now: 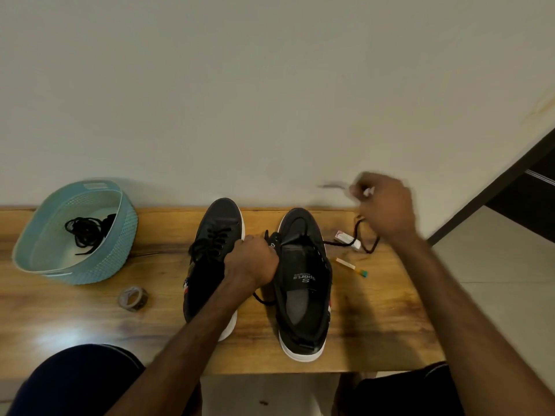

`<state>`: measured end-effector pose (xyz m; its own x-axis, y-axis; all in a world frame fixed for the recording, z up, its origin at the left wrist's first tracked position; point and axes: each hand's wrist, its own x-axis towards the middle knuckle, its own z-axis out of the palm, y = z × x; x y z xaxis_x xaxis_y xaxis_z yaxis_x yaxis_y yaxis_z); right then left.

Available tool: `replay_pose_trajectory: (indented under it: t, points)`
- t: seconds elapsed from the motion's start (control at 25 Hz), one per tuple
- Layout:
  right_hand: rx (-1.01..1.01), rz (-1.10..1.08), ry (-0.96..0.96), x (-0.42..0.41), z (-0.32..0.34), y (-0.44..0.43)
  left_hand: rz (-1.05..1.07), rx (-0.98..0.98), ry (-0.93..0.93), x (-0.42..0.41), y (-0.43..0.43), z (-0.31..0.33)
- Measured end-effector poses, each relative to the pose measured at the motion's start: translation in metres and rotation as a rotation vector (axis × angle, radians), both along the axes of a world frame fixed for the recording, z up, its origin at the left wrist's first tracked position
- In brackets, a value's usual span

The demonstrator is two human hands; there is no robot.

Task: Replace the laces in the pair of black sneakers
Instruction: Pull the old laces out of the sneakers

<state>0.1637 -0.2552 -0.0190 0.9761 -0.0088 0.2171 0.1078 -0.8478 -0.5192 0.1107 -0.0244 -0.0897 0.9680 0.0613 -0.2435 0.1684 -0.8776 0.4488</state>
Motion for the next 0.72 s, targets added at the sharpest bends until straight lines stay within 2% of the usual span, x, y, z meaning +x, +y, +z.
replay_pose_trajectory:
  t: [0.08,0.12,0.24,0.32,0.44,0.6,0.72]
  points:
    - [0.096,-0.232,-0.061,0.001,0.002,-0.048,-0.006,-0.006,-0.006,-0.001,0.000,0.001]
    - [0.077,-0.232,0.006,0.000,-0.005,-0.056,-0.009,-0.010,-0.009,-0.002,0.001,0.001]
    - [-0.071,0.022,0.310,0.002,-0.040,-0.030,-0.015,-0.031,0.004,-0.001,-0.003,0.004]
    - [-0.146,0.118,0.307,0.003,-0.046,0.002,-0.008,-0.040,-0.012,-0.001,-0.007,0.006]
    - [0.001,0.237,0.214,-0.003,-0.047,0.045,0.024,-0.126,-0.032,0.003,-0.010,0.006]
    - [-0.406,0.420,0.206,-0.010,-0.060,0.083,0.081,-0.192,-0.053,0.003,-0.011,0.008]
    - [-0.521,0.432,0.185,-0.007,-0.060,0.090,0.120,-0.225,-0.078,0.002,-0.010,0.009]
